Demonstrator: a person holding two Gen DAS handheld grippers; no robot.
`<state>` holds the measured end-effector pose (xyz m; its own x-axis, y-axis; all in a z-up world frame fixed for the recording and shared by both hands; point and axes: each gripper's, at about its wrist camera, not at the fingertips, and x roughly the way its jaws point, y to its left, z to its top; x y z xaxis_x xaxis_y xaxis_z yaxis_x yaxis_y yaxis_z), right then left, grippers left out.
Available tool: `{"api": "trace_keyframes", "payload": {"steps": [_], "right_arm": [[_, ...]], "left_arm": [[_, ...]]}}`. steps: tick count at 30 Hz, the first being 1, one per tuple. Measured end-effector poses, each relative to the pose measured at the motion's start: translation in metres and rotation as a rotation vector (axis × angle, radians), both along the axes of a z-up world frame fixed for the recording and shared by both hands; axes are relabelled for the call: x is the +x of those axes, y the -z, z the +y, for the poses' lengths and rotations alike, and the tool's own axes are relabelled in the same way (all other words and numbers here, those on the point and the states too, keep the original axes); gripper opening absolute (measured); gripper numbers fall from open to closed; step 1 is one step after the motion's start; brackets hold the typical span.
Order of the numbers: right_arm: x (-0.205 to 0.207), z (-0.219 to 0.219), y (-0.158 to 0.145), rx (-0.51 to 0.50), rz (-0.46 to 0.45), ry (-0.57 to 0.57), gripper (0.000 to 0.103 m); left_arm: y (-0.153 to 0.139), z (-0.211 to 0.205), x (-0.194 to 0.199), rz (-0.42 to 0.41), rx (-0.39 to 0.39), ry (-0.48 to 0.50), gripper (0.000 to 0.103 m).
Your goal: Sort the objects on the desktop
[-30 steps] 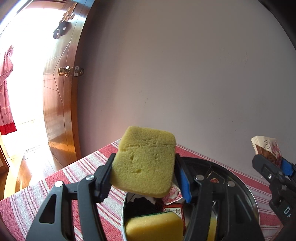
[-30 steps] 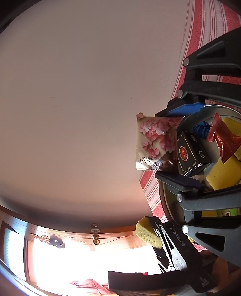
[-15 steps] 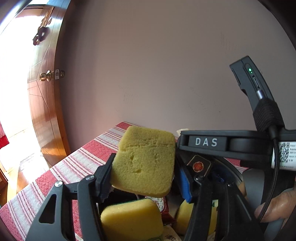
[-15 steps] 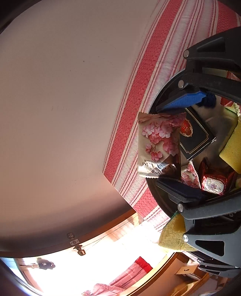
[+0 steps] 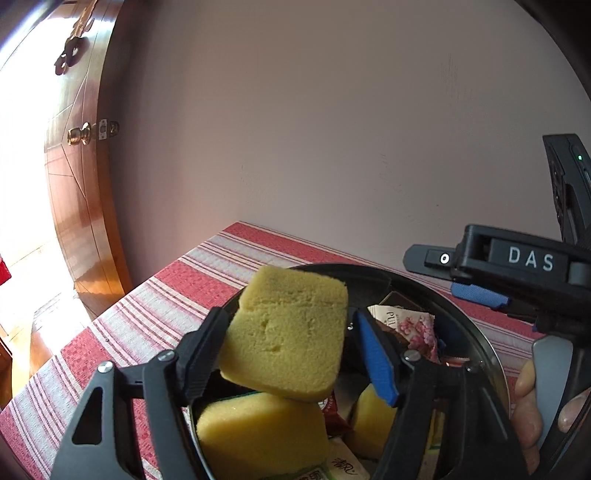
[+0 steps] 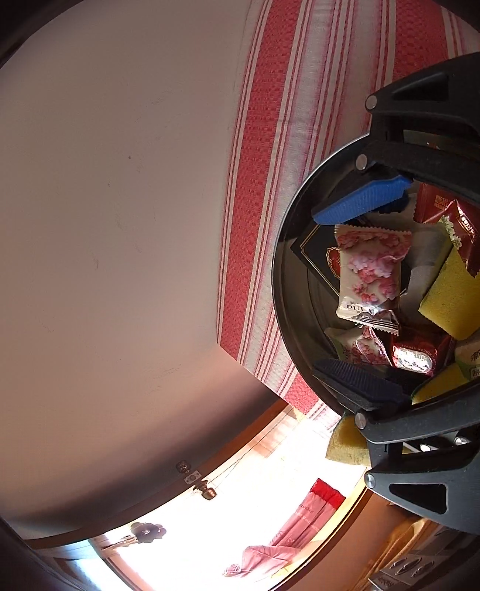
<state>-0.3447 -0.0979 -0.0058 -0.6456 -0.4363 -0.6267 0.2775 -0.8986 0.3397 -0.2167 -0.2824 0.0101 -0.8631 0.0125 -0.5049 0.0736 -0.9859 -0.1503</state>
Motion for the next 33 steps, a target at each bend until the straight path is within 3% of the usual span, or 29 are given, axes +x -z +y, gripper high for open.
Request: {"api": "trace_keyframes", "payload": {"steps": [1, 2, 8, 11, 14, 17, 25, 28, 33], "right_arm": [[0.002, 0.002, -0.002, -0.003, 0.01, 0.005, 0.078], [0.005, 0.004, -0.003, -0.002, 0.023, 0.014, 0.078], [0.038, 0.023, -0.008, 0.041, 0.159, 0.104, 0.079], [0.059, 0.031, -0.008, 0.075, 0.244, 0.149, 0.087], [0.081, 0.045, -0.009, 0.071, 0.315, 0.21, 0.089], [0.103, 0.061, -0.006, 0.06, 0.359, 0.281, 0.098], [0.171, 0.076, 0.013, 0.11, 0.583, 0.388, 0.102], [0.176, 0.073, 0.01, 0.119, 0.598, 0.368, 0.102], [0.187, 0.069, 0.008, 0.099, 0.596, 0.326, 0.102]], "left_arm": [[0.002, 0.003, -0.002, -0.01, -0.015, 0.0, 0.099], [0.003, 0.008, -0.003, -0.014, -0.034, 0.009, 0.102], [0.0, 0.031, 0.001, 0.038, -0.182, 0.025, 0.102], [-0.004, 0.029, 0.007, 0.072, -0.168, 0.019, 0.102], [-0.006, 0.026, 0.01, 0.088, -0.139, 0.007, 0.102], [-0.008, 0.024, 0.014, 0.108, -0.108, -0.007, 0.102], [-0.01, 0.03, 0.029, 0.187, -0.109, -0.051, 0.102], [-0.01, 0.034, 0.042, 0.234, -0.107, -0.071, 0.102], [-0.008, 0.052, 0.07, 0.343, -0.26, -0.158, 0.102]]}}
